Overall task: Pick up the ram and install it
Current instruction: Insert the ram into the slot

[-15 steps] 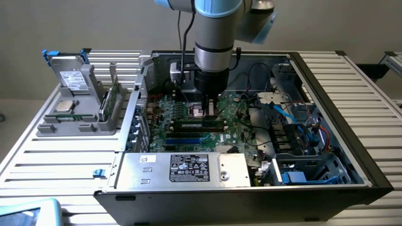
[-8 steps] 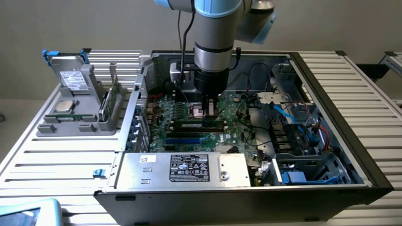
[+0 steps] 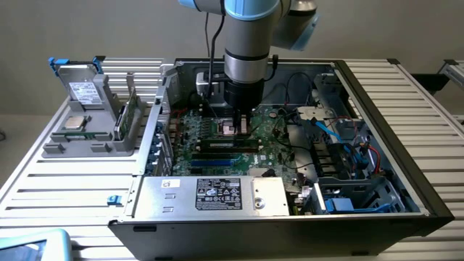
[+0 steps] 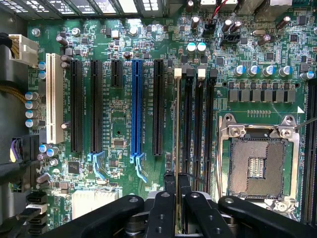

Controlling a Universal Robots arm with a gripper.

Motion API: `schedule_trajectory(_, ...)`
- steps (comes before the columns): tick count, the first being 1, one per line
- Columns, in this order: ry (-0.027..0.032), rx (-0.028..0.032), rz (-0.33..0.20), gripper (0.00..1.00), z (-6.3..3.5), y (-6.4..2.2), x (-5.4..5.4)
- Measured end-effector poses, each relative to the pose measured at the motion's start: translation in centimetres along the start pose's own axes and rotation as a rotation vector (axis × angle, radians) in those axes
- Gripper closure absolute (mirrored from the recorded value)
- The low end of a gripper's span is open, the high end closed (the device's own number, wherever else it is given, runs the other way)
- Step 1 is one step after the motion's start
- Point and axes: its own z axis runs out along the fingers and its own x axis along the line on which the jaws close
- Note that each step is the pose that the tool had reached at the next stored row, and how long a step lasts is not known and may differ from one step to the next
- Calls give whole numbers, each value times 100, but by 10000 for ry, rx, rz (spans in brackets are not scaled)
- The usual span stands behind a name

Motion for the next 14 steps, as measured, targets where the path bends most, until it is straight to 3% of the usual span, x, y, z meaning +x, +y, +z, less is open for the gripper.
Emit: schedule_trajectory(14,-2,3,10,86,-55,1,3)
